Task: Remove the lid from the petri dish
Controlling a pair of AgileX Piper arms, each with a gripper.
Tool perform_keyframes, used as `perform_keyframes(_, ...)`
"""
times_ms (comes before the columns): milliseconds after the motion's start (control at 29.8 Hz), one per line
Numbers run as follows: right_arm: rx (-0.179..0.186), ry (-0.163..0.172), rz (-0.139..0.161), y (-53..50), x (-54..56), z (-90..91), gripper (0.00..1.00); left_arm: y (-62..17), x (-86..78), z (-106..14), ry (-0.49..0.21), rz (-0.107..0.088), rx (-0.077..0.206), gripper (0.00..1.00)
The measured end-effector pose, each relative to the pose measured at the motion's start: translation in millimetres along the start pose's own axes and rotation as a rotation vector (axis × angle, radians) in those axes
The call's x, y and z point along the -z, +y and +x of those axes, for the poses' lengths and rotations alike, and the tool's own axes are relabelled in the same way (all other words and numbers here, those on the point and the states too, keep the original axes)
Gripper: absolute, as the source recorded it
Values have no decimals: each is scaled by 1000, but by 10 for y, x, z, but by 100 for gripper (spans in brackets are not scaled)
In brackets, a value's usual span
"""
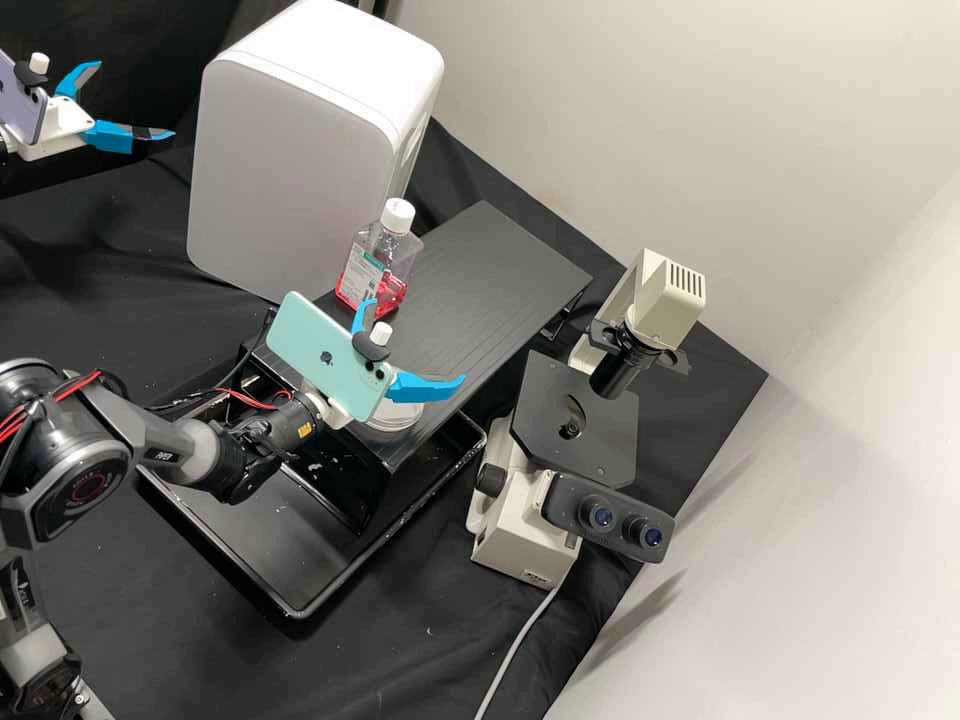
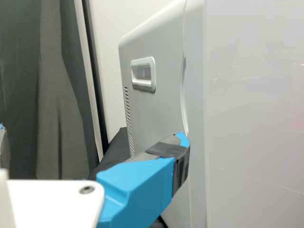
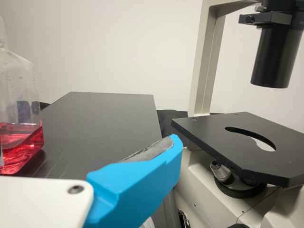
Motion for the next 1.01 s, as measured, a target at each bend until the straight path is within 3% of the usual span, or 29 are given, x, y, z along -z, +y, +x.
perform_keyframes(503, 0, 0, 0, 0, 0, 0, 100, -2, -10, 0, -3, 0, 1, 100)
perform_keyframes(604, 0, 0, 0, 0, 0, 0, 100, -5, -40, 0, 5, -14, -4, 100)
perform_keyframes(738, 0, 0, 0, 0, 0, 0, 100, -3, -131, -16, 11, -36, -37, 100)
perform_keyframes(872, 0, 0, 0, 0, 0, 0, 100, -26, -353, -36, -47, -13, -46, 100)
perform_keyframes(1006, 0, 0, 0, 0, 0, 0, 100, -53, -579, -77, -117, 3, -75, 100)
